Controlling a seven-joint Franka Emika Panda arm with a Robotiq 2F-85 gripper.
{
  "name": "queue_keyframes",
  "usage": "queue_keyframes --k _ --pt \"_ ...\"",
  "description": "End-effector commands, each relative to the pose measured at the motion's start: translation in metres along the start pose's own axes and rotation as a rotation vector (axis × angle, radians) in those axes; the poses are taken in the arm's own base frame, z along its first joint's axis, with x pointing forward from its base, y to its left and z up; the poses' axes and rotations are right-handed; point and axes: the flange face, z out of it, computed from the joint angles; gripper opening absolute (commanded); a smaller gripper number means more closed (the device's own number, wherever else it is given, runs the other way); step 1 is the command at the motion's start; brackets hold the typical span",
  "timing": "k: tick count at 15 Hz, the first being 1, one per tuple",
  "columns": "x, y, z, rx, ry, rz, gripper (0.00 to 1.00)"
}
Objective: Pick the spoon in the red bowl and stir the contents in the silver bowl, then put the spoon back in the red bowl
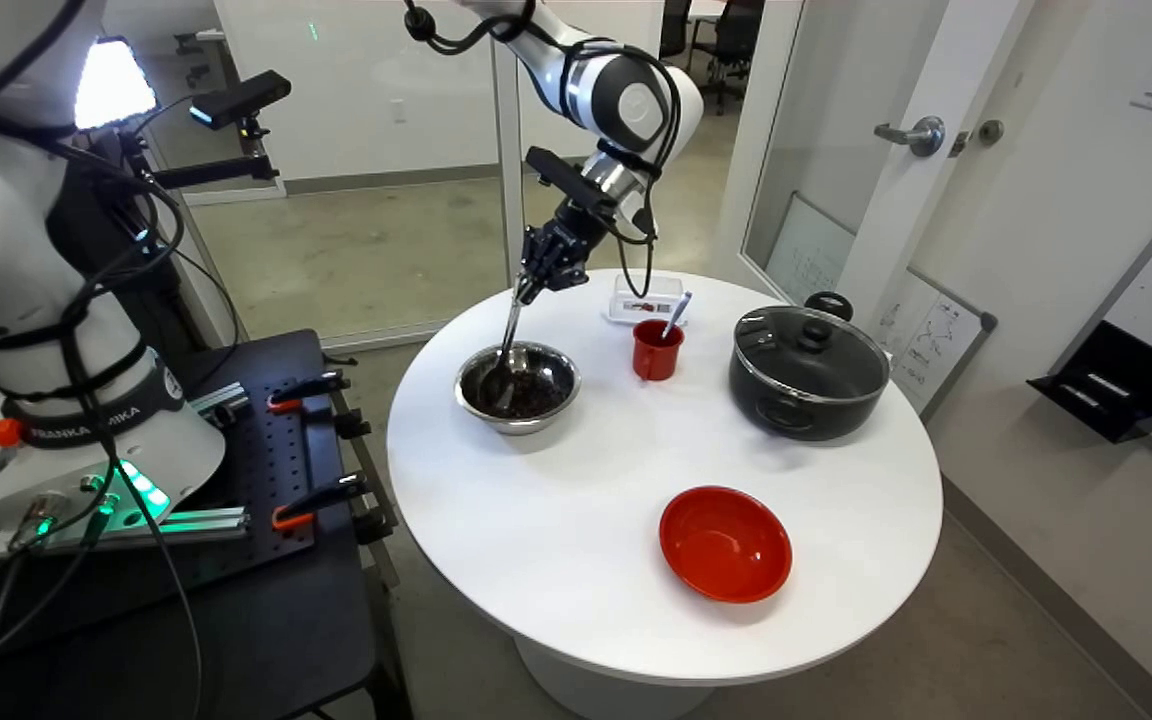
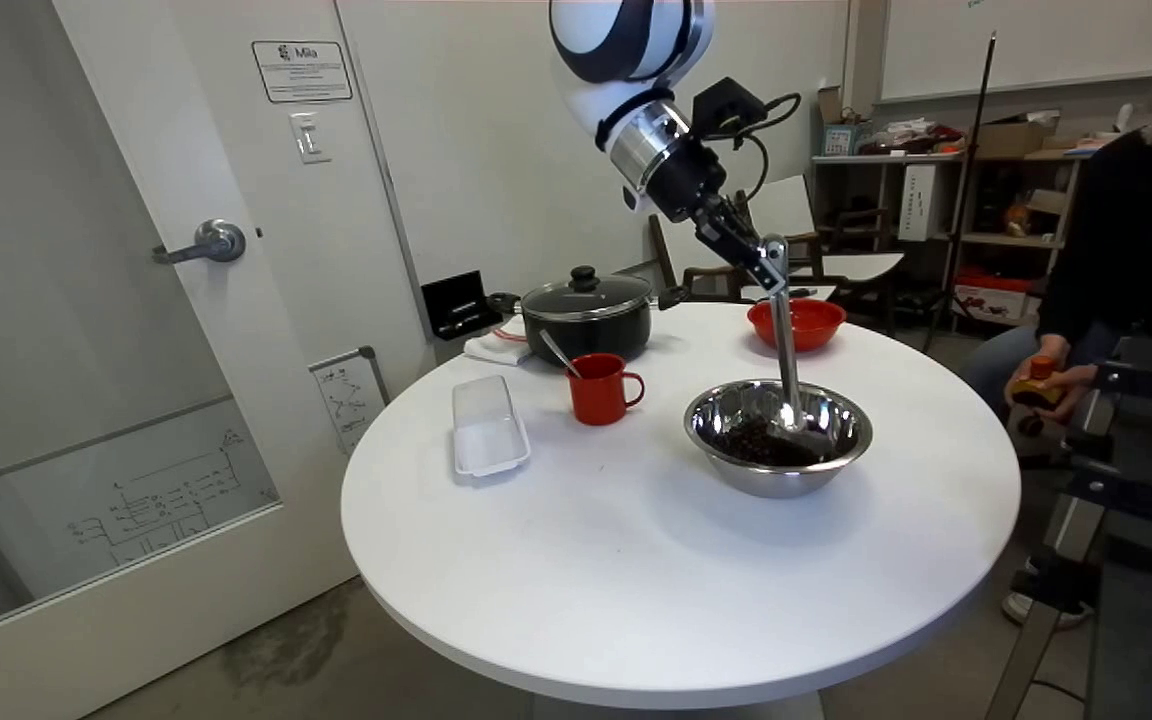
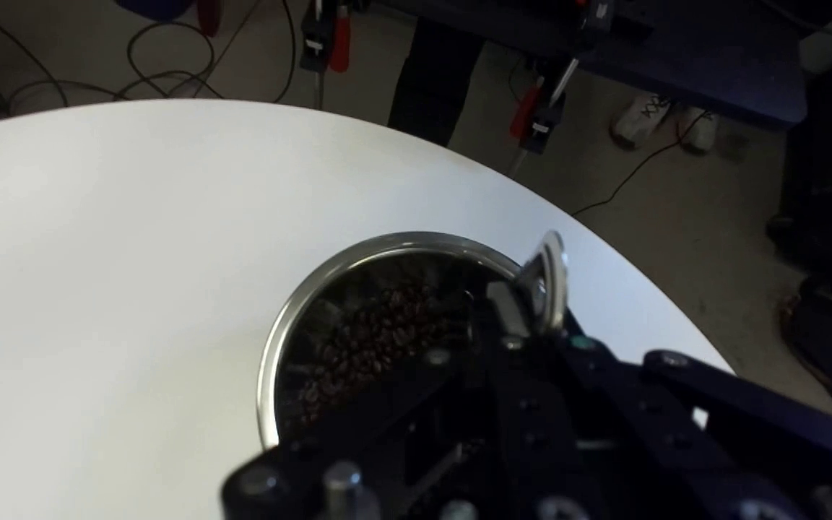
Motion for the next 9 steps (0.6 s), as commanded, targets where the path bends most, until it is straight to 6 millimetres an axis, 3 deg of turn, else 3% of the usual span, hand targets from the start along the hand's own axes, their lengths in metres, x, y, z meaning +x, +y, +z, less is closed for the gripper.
queue_keyframes --k 1,9 --pt "0.003 0.001 -0.004 -0.095 0.006 0.1 0.01" --pt "0.008 -0.013 -0.02 -0.185 0.126 0.104 0.01"
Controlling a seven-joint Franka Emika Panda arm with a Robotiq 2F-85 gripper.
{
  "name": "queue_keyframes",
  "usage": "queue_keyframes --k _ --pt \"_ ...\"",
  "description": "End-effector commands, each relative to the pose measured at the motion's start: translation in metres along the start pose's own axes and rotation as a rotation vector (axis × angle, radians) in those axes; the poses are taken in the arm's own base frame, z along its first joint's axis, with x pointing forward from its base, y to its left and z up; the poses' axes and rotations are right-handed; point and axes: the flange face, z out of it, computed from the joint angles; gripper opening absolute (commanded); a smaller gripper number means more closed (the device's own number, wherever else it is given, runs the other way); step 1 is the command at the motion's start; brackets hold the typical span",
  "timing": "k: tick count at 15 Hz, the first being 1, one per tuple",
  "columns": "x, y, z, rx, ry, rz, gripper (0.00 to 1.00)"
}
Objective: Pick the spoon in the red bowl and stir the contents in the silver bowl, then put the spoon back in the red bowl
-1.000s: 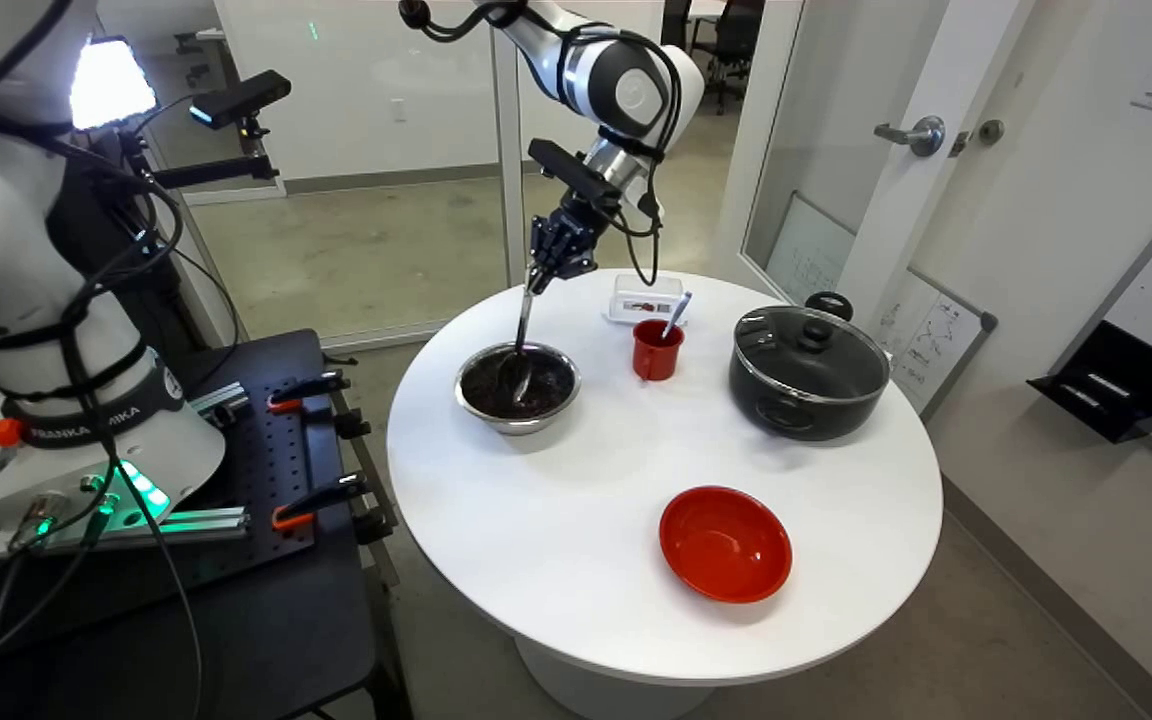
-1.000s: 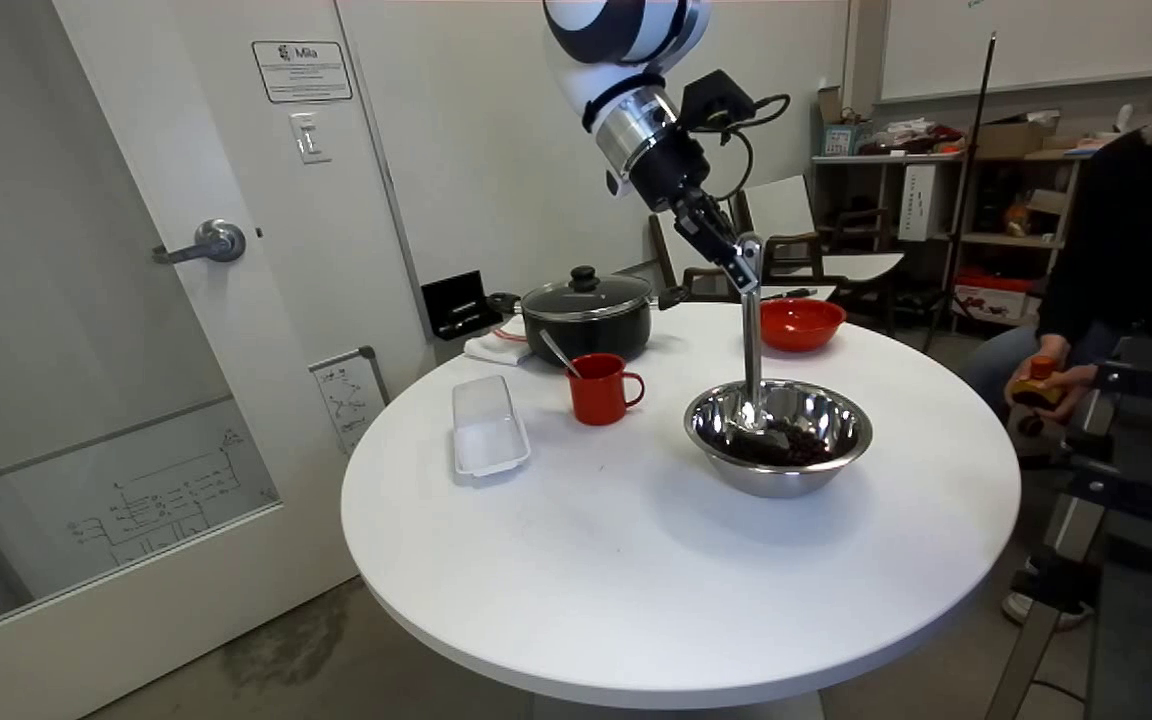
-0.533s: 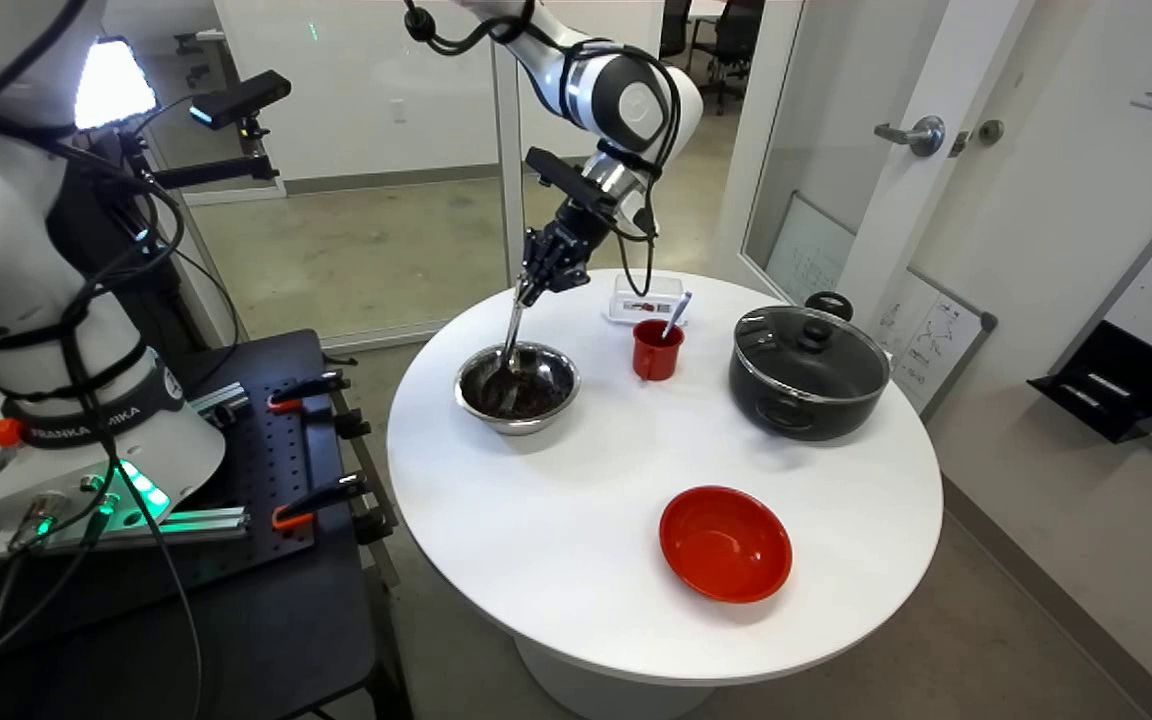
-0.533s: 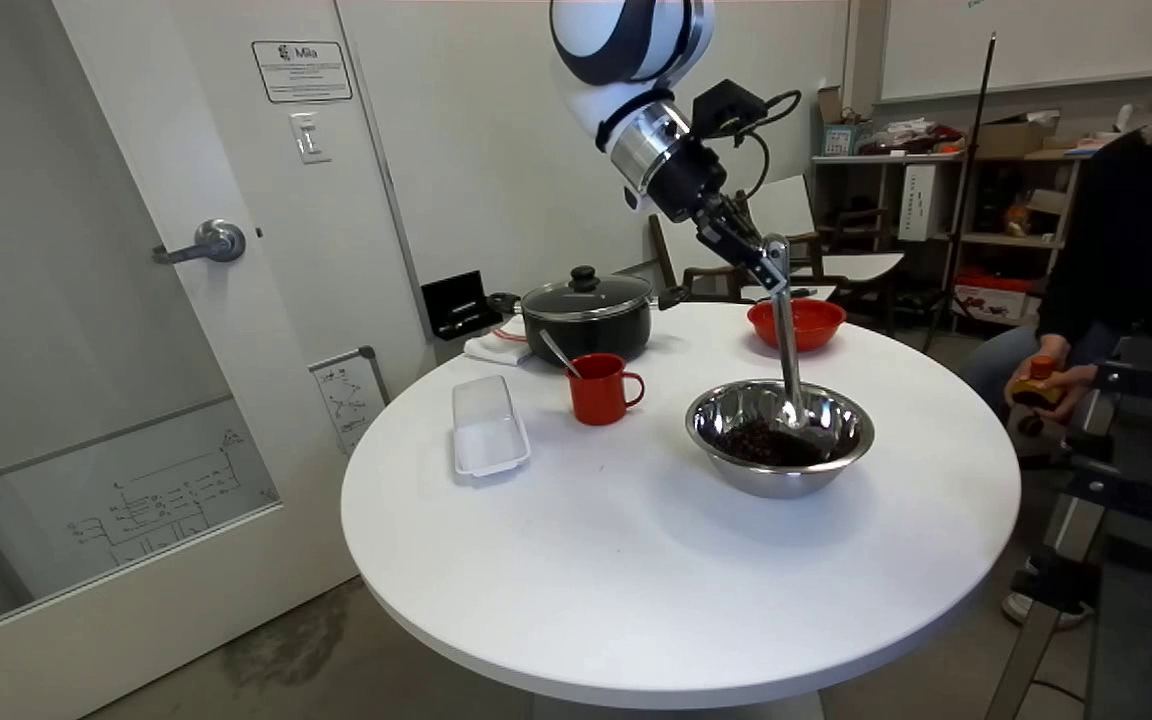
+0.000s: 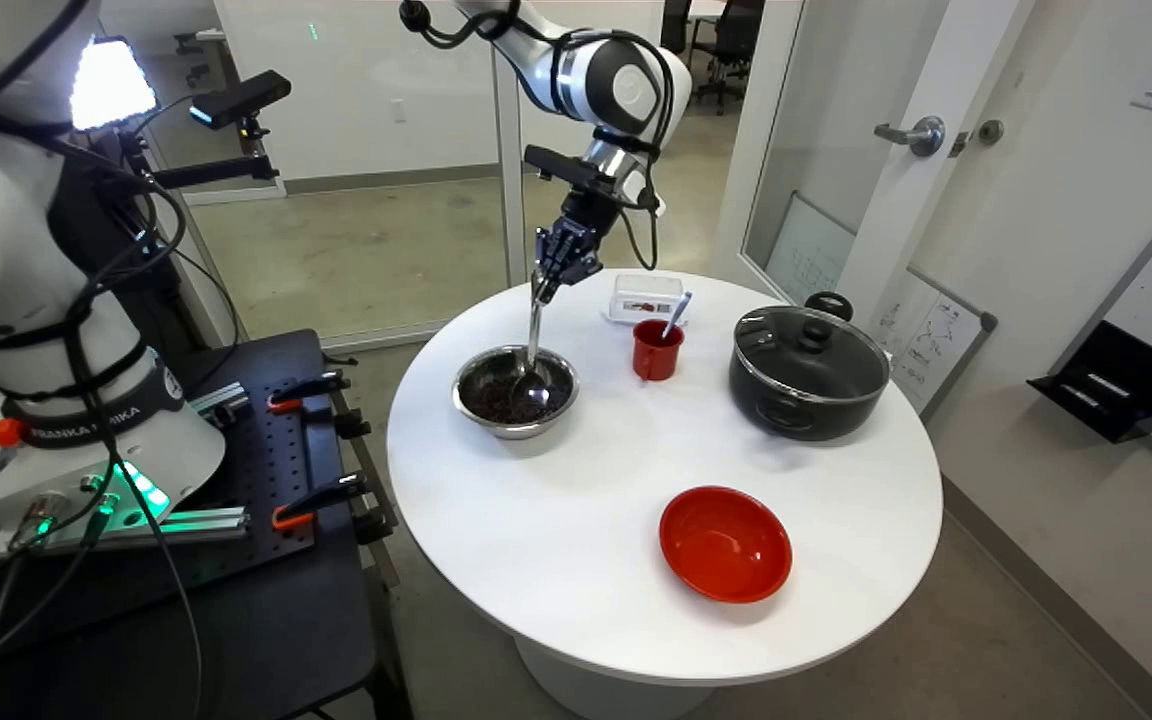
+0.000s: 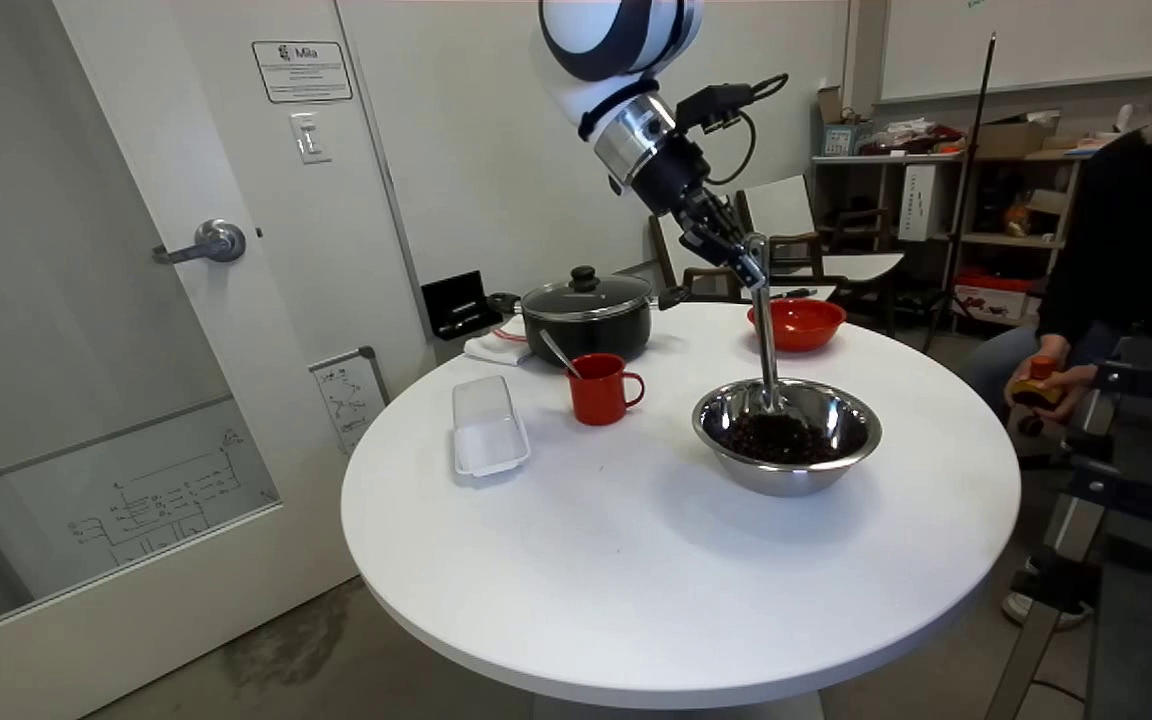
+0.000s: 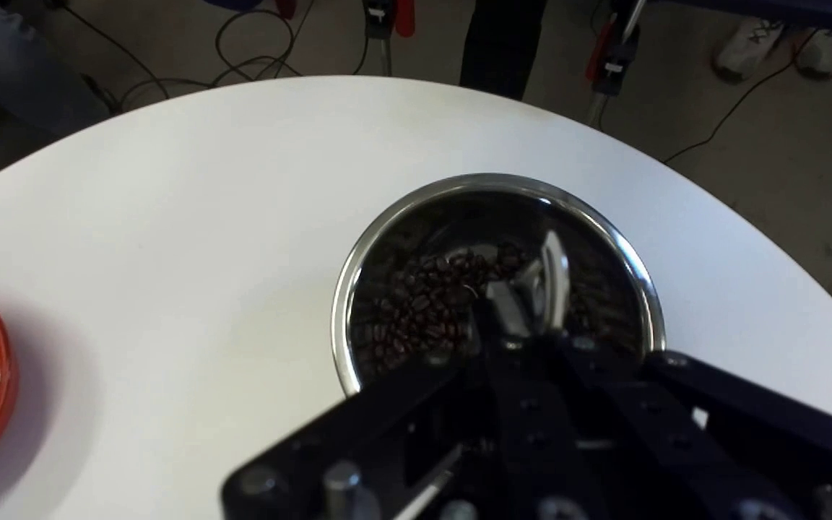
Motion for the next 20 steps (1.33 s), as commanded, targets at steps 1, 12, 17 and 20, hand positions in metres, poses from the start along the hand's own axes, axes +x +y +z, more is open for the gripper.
queue_keyframes --k 1,12,17,20 --pt "0.0026 -0.0043 -0.0054 -0.038 0.064 -0.017 0.01" --pt "-0.0043 -0.0102 -0.0072 0.091 0.035 -0.311 0.01" --pt "-0.0067 -0.0063 -0.0015 0.027 -0.004 -0.259 0.01" --pt "-0.0053 -0.0062 -0.0034 -0.027 0.032 -0.2 0.01"
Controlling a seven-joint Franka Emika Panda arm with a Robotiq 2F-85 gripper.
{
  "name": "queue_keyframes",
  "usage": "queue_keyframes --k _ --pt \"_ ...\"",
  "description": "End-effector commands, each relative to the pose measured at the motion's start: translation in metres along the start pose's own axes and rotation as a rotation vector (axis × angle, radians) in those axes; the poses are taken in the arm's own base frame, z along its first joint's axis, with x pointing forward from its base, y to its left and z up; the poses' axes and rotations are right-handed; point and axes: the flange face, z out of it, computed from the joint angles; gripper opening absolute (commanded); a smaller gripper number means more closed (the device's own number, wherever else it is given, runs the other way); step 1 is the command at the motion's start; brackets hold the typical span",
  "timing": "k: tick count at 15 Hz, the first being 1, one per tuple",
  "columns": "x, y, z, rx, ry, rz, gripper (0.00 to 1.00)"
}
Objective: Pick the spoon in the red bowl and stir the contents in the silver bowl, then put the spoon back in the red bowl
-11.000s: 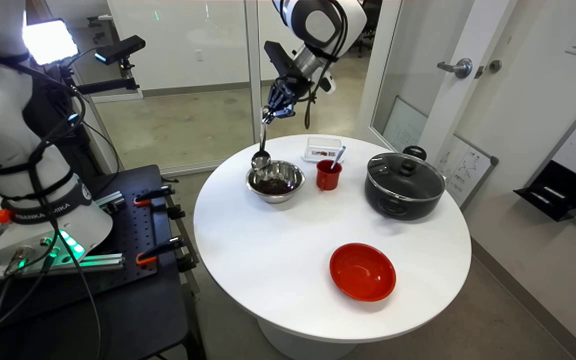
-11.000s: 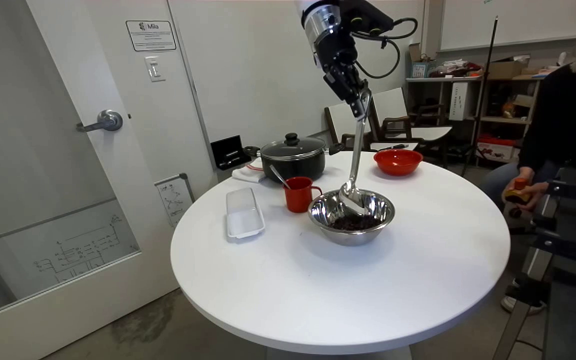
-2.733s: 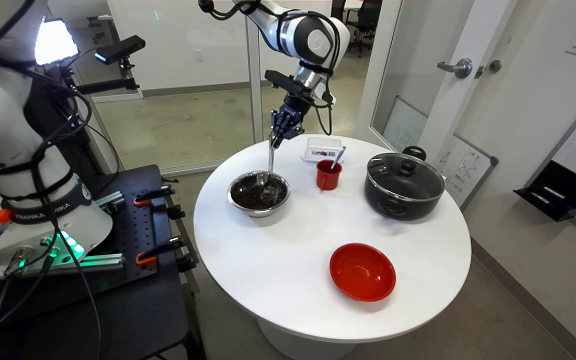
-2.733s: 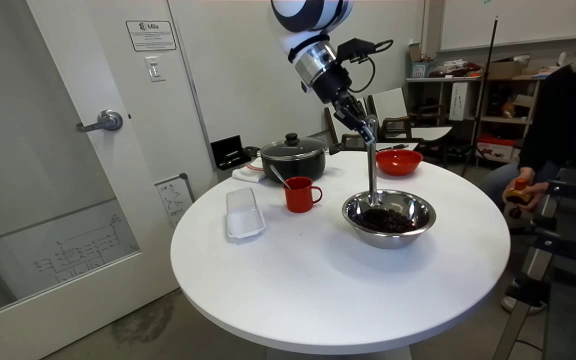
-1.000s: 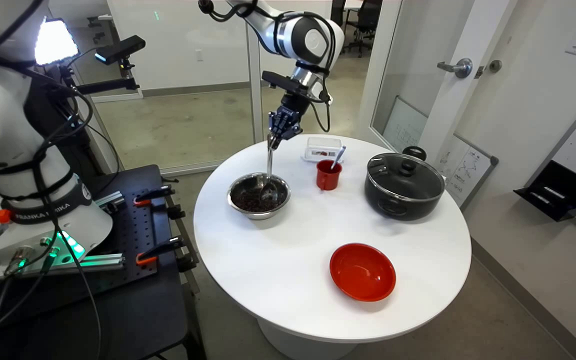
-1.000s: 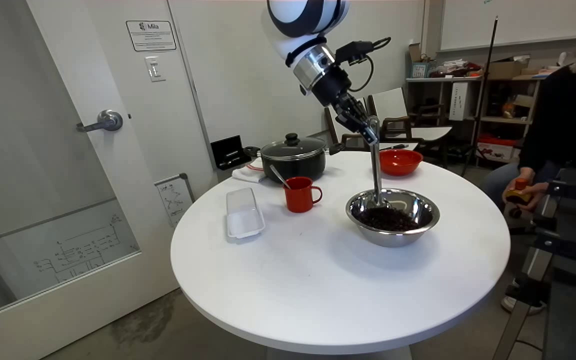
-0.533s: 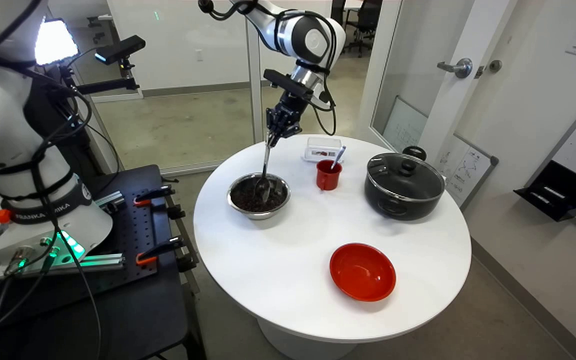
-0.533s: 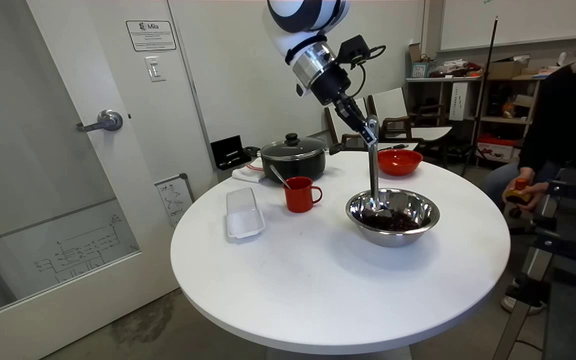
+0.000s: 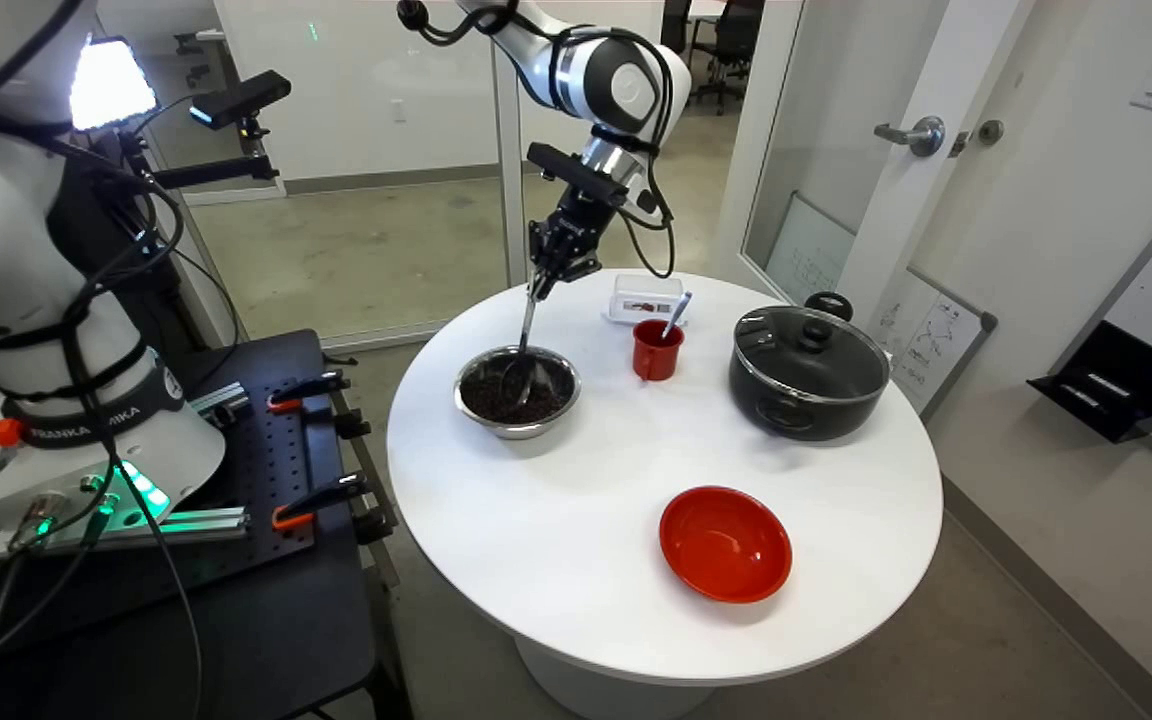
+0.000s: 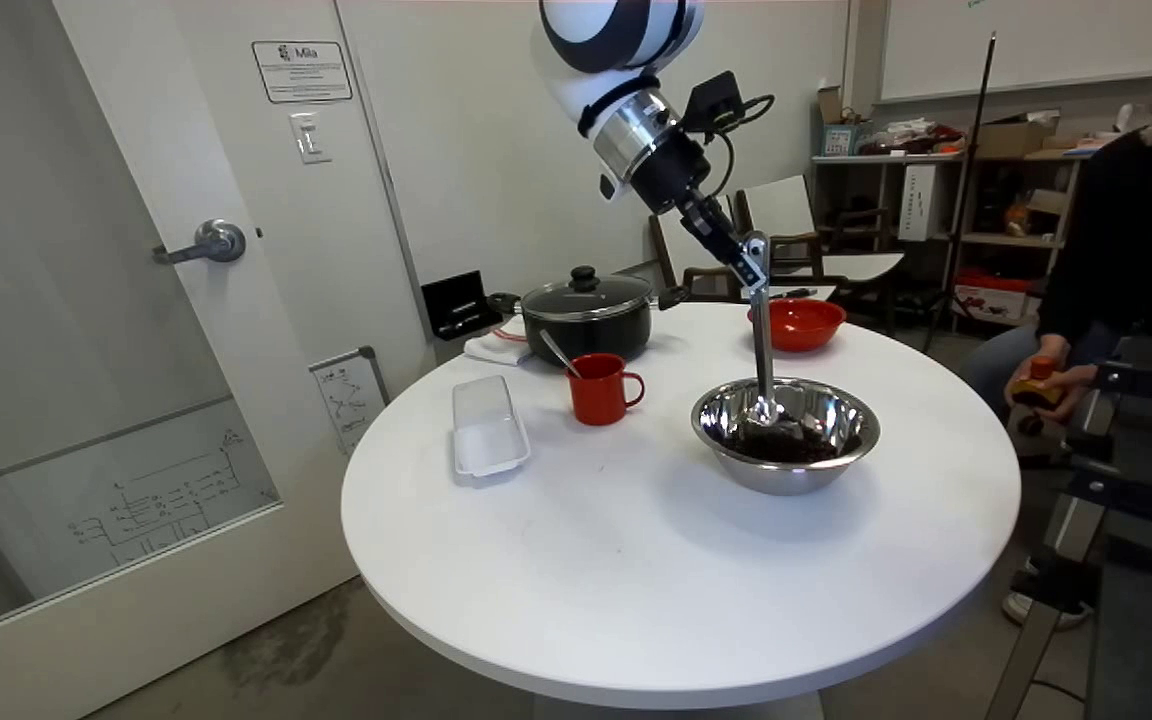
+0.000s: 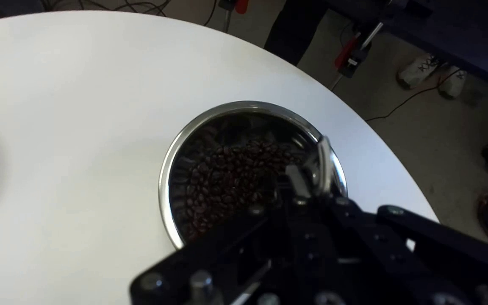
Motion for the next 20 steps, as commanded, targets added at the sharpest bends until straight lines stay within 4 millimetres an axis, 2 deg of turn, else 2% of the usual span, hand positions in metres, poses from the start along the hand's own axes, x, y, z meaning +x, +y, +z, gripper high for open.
queue_keyframes --k 1,5,9,11,17,19,20 --pt "-0.002 -0.003 -0.004 -0.075 0.023 0.06 0.01" --pt "-0.005 -0.008 -0.014 -0.067 0.058 0.08 0.01" --pt "-0.027 -0.02 -0.032 -0.048 0.075 0.094 0.01" --pt "-0.046 -0.026 -0.049 -0.054 0.099 0.121 0.01" --pt "-0.13 -0.05 -0.124 -0.064 0.161 0.237 0.01" --pt "-0.147 -0.05 -0.143 -0.054 0.182 0.31 0.01" --pt "-0.148 -0.047 -0.149 -0.055 0.202 0.369 0.01"
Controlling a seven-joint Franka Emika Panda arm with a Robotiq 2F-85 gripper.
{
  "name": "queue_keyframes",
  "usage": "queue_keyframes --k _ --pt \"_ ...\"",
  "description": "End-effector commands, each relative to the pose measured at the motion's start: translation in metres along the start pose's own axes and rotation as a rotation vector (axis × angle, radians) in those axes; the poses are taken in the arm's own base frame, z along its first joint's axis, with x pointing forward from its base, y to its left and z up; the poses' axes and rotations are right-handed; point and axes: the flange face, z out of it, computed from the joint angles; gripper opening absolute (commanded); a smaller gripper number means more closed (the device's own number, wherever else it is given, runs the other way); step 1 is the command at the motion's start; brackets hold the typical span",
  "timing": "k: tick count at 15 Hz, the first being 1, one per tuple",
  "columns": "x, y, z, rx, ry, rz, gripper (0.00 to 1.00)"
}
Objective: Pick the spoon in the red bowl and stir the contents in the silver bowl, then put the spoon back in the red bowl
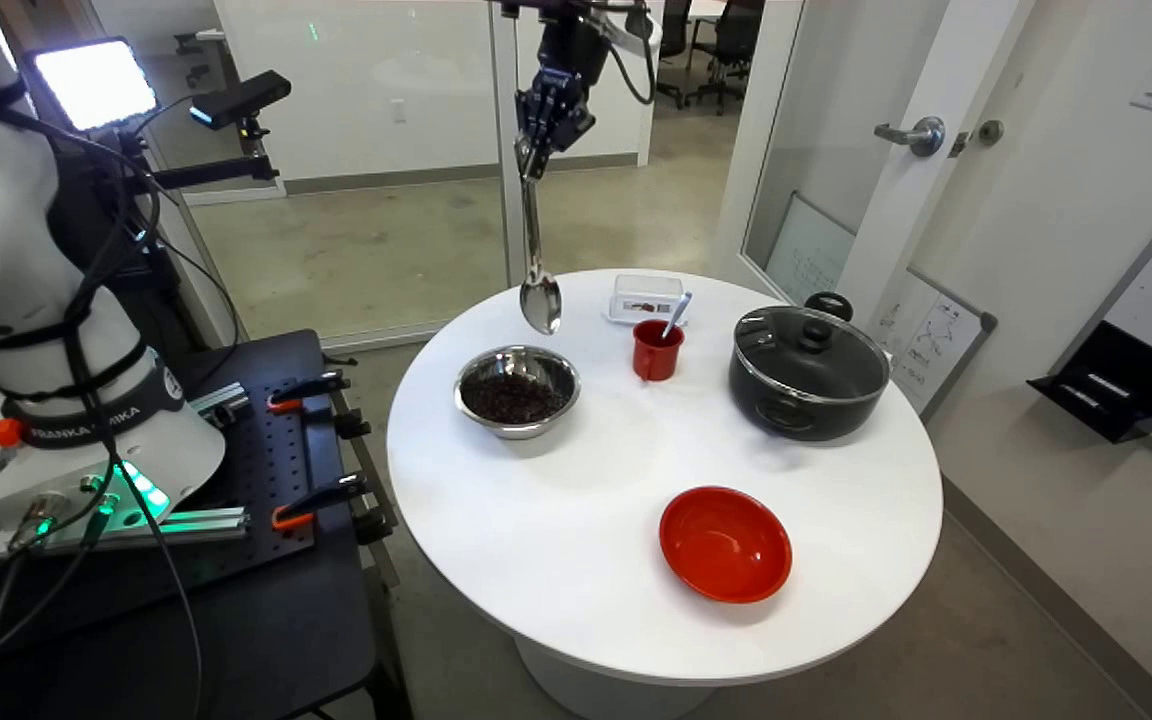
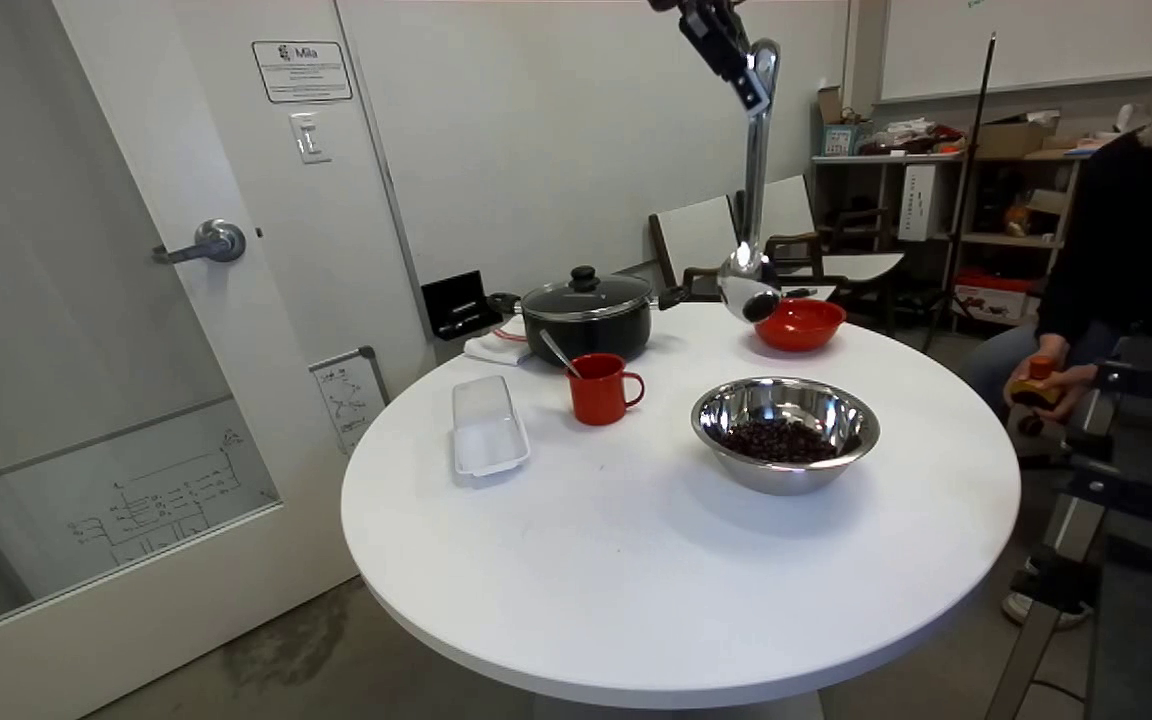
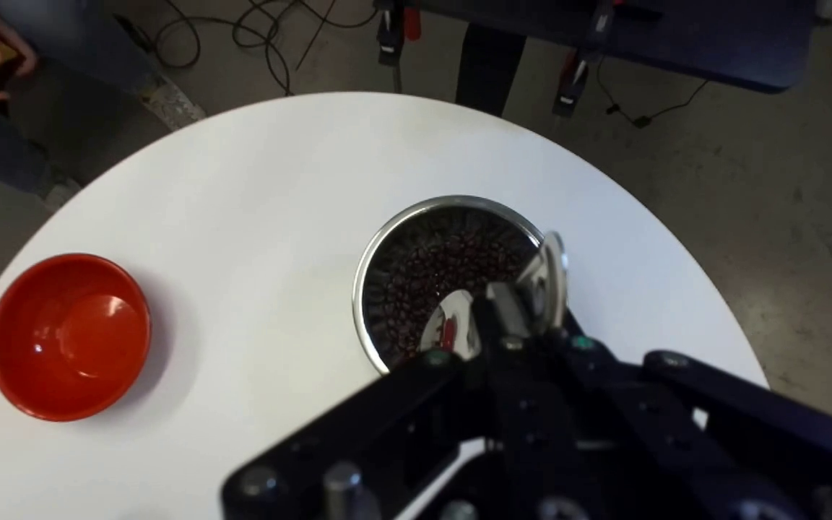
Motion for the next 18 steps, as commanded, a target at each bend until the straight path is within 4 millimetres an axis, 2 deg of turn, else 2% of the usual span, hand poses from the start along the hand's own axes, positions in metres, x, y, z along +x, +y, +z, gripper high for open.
queue_keyframes --k 1,3,5,8,10,14,18 --pt "-0.009 0.008 -0.02 0.001 0.059 0.184 0.01" --pt "0.006 0.015 -0.016 -0.008 0.118 0.28 0.01" --pt "0.027 0.02 -0.001 -0.051 0.164 0.374 0.01" --pt "0.056 0.027 0.031 -0.143 0.178 0.498 0.01" --pt "0.069 0.03 0.049 -0.196 0.15 0.592 0.01" --pt "0.078 0.035 0.067 -0.29 0.098 0.781 0.01" --pt "0.072 0.043 0.064 -0.344 0.044 0.923 0.01"
